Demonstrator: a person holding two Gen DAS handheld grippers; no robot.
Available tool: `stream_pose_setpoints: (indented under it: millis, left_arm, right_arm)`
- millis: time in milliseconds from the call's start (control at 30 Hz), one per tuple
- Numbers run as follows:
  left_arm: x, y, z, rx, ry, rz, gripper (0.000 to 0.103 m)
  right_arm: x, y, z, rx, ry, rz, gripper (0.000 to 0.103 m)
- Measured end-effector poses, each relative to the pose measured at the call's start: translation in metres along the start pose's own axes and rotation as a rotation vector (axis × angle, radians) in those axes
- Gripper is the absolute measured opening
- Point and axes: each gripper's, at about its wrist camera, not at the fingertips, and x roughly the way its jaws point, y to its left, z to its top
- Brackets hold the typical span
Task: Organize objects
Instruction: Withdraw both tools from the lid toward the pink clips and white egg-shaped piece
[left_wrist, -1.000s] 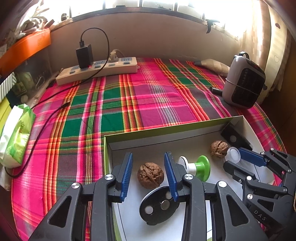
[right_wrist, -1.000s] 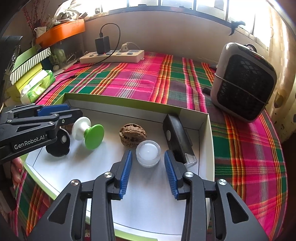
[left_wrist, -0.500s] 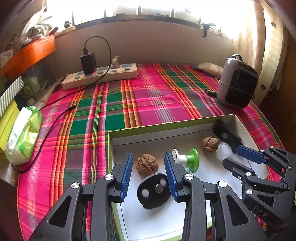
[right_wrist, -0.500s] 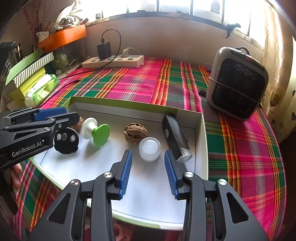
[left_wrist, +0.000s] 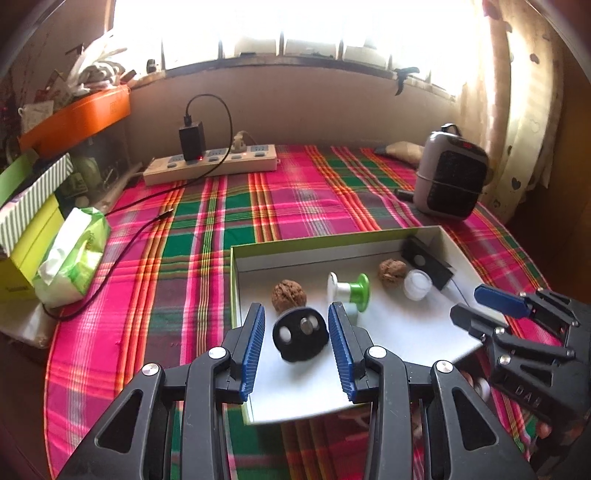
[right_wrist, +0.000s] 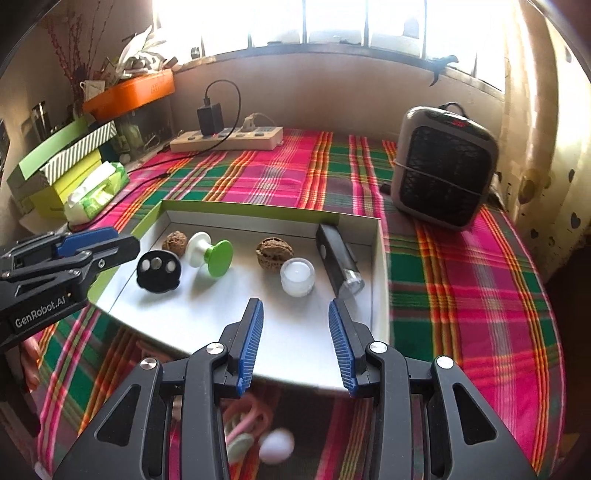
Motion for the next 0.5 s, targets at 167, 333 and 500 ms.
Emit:
stream_pose_setpoints:
  millis: [167, 333, 500]
  left_arm:
    - [-0.018, 0.000, -0.018, -0.006, -0.008, -0.023, 0.034]
    - [-0.026, -0.001, -0.032, -0.013, 0.002, -0.060, 0.034]
    - [-0.024, -0.005, -0.048, -0.022, 0.032, -0.114, 0.034]
  right_arm:
    - [-0.021, -0.004, -0.014, 0.018, -0.026, -0.008, 0.043]
    - [-0.032, -0.010, -0.031, 0.049, -0.016, -0.002, 0.043]
    - [-0.032, -0.015, -0.047, 0.065, 0.017, 0.003, 0.043]
